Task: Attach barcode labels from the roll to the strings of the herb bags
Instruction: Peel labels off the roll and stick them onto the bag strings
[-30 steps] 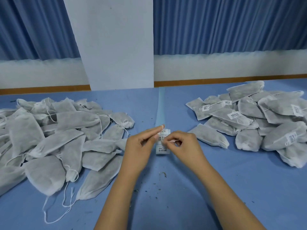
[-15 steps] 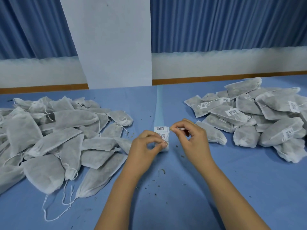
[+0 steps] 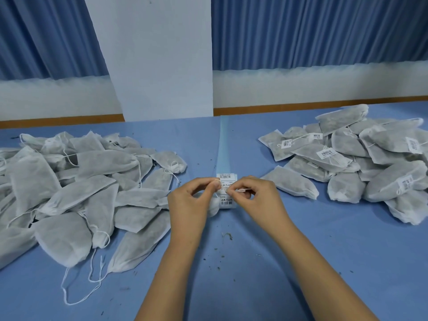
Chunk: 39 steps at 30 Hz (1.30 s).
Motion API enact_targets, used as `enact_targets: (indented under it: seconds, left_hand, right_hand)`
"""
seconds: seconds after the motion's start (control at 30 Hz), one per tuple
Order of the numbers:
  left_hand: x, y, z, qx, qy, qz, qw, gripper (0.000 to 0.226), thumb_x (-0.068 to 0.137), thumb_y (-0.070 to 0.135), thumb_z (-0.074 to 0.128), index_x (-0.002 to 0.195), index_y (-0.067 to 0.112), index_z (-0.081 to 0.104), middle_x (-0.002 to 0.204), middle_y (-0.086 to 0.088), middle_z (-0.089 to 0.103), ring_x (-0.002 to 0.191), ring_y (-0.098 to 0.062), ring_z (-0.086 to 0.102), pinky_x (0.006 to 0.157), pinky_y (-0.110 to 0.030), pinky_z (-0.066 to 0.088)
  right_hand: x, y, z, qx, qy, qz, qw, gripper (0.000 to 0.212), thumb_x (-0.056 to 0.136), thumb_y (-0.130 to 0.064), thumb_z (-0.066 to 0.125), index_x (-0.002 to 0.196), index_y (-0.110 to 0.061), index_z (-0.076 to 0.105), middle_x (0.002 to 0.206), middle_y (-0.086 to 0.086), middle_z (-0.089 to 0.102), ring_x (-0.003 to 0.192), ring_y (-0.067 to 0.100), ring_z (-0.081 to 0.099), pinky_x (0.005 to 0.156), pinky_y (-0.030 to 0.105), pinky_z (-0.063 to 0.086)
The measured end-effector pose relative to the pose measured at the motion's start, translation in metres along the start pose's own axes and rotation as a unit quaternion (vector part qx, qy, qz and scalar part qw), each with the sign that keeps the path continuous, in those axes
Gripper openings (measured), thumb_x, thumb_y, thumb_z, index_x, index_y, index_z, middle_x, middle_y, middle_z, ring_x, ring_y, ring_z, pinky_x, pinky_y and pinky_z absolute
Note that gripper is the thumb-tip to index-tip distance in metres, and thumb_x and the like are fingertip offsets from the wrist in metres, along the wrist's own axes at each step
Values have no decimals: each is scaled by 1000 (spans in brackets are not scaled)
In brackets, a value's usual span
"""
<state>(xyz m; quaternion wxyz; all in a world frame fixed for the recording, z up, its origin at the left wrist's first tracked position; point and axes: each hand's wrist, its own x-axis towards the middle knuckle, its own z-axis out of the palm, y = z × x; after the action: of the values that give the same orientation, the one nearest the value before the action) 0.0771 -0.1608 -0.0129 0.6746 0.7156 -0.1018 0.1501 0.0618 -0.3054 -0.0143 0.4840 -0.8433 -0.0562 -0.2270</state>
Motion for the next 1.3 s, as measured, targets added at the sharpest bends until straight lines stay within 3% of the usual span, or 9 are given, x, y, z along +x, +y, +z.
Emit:
enact_targets:
  seconds: [0.13,0.33,0.5,0.73,0.9,1.1,1.2,1.3]
  left_hand:
    - [0,0,0,-1,-24,-6,1000,21,84,8,72,74,27,73,75,10,74,78,-5,70,74,-14,51]
    - [0,-5,3,12,-41,-15,999,11,86,12,71,78,20,73,74,6,73,75,-11,70,69,-14,50]
    - [0,-5,2,-5,-69,-20,997,14,88,9,67,79,17,73,72,2,73,74,-13,71,71,-15,51]
    - [-3,-3,4,-7,-82,-46,996,10,90,11,66,83,13,72,67,-1,73,63,-14,72,65,-11,49]
    - [-4,0,3,-25,-80,-59,995,12,90,11,66,82,14,74,64,-4,72,67,-11,72,65,-8,47]
    - [-5,2,3,-32,-90,-55,994,10,90,10,66,82,10,72,70,-1,73,67,-14,72,68,-14,52]
    - [-3,3,3,-53,-112,-65,990,14,91,7,62,79,9,70,66,0,69,63,-12,67,67,-16,51]
    - [0,3,0,-84,-167,-105,977,23,92,16,60,69,15,65,59,-3,57,57,-14,51,59,-21,44]
  right_hand:
    - [0,0,1,-4,-20,7,1000,11,79,-6,73,74,-15,73,69,-10,57,59,5,48,61,13,37]
    - [-2,-6,1,69,33,-34,997,14,82,-12,72,75,-23,67,77,-7,62,71,5,51,66,17,37]
    - [-4,-7,6,90,34,-17,995,6,82,-4,70,76,-7,71,76,4,65,70,16,55,67,25,42]
    - [-7,-8,10,67,68,-60,994,14,79,-1,70,71,-11,64,71,-2,60,65,6,50,66,17,41]
    - [-3,-7,4,170,7,14,985,13,81,-5,72,72,-14,68,72,-2,66,71,22,58,70,23,47]
    - [-2,-5,4,128,-21,12,992,24,90,-1,58,75,-20,61,74,-4,61,78,28,58,74,28,45]
    - [-1,-5,2,120,-24,17,992,22,92,-1,54,77,-17,58,74,-3,59,76,26,55,76,33,45]
    - [-1,-8,1,114,-25,9,993,22,93,0,54,78,-15,57,73,-7,57,72,10,52,73,24,42]
